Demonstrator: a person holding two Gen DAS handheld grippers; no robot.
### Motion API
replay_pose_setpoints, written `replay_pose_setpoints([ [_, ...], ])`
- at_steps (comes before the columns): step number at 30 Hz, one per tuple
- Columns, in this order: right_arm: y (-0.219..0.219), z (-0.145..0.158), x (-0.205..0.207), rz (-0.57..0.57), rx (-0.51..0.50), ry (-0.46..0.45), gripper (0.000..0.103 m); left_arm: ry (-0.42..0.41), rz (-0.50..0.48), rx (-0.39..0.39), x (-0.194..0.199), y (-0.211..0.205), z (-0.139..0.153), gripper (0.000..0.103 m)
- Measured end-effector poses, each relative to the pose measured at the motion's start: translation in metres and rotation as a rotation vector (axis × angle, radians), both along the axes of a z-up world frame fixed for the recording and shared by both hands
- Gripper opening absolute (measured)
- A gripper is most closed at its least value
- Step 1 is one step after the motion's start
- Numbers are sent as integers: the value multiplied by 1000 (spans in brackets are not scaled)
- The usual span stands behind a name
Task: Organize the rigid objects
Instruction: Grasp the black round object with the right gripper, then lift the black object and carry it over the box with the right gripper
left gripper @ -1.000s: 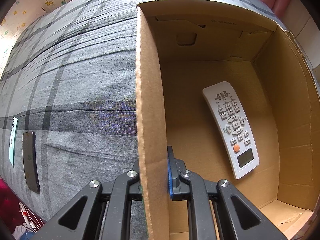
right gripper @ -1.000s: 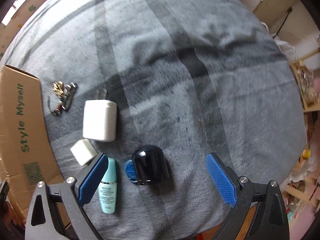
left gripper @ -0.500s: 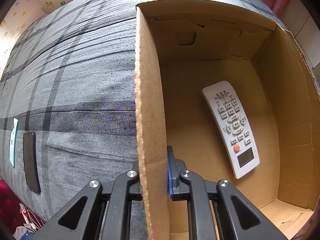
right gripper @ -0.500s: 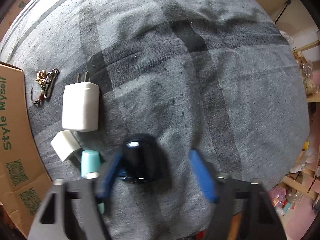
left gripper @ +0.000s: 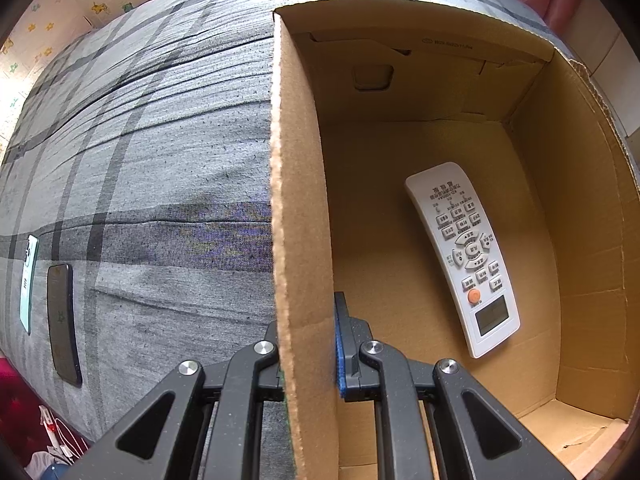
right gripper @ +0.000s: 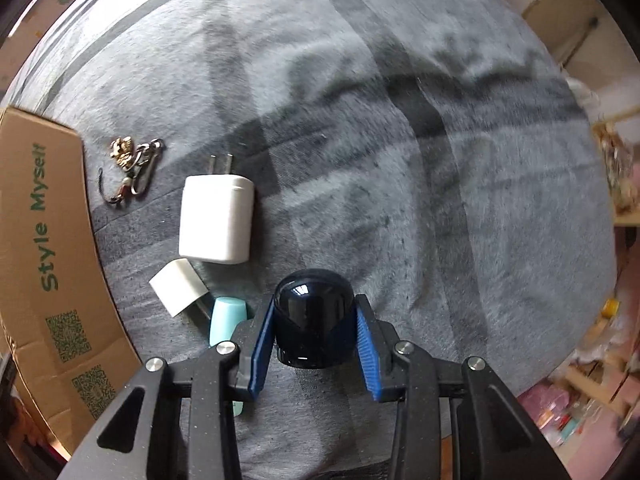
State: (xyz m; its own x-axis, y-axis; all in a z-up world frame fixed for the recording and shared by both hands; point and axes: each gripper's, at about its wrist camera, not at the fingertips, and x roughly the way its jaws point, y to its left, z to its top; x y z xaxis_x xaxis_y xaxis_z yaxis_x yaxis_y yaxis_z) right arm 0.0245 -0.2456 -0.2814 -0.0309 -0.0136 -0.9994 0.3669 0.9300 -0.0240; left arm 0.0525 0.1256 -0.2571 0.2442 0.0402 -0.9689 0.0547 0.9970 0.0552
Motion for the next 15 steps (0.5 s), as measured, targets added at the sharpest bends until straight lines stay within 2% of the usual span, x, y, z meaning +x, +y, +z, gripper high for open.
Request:
replay_pose_setpoints([
  [15,30,52,28,70,-22,-67,41,2,3,11,0,-3,0,13],
])
